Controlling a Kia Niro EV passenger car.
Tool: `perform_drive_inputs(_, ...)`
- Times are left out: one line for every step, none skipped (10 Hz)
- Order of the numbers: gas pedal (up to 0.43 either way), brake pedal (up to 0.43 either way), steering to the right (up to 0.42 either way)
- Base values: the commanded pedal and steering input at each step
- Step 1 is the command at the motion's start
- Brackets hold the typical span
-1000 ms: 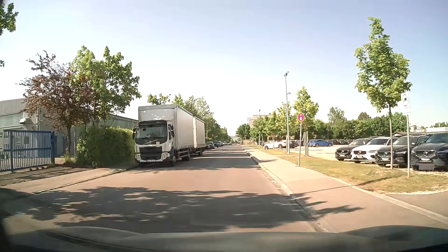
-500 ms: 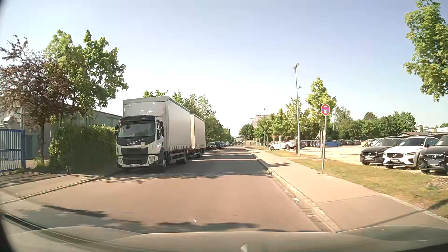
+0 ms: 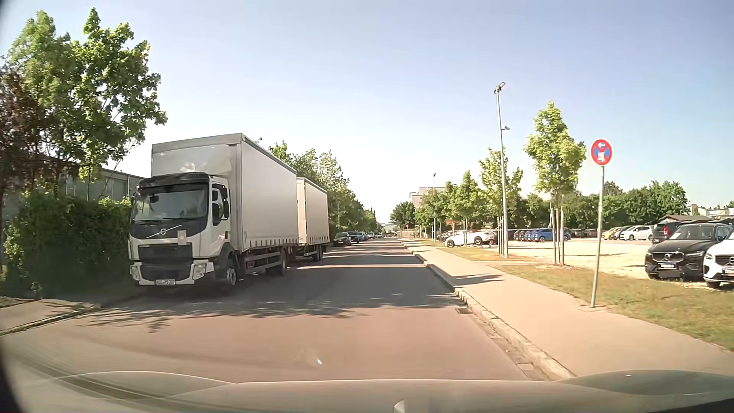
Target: Follow the waypoints while adhering to traffic rules and regulations
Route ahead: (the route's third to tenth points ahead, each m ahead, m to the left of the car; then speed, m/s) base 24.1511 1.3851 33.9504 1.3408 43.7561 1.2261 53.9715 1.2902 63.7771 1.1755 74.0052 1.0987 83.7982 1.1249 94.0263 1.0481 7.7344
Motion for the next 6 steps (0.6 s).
perform_drive_inputs(0.197,0.000,0.005)
perform_drive_inputs(0.197,0.000,0.005)
perform_drive_inputs(0.197,0.000,0.005)
perform_drive_inputs(0.197,0.000,0.005)
perform_drive_inputs(0.197,0.000,0.005)
perform_drive_inputs(0.197,0.000,0.003)
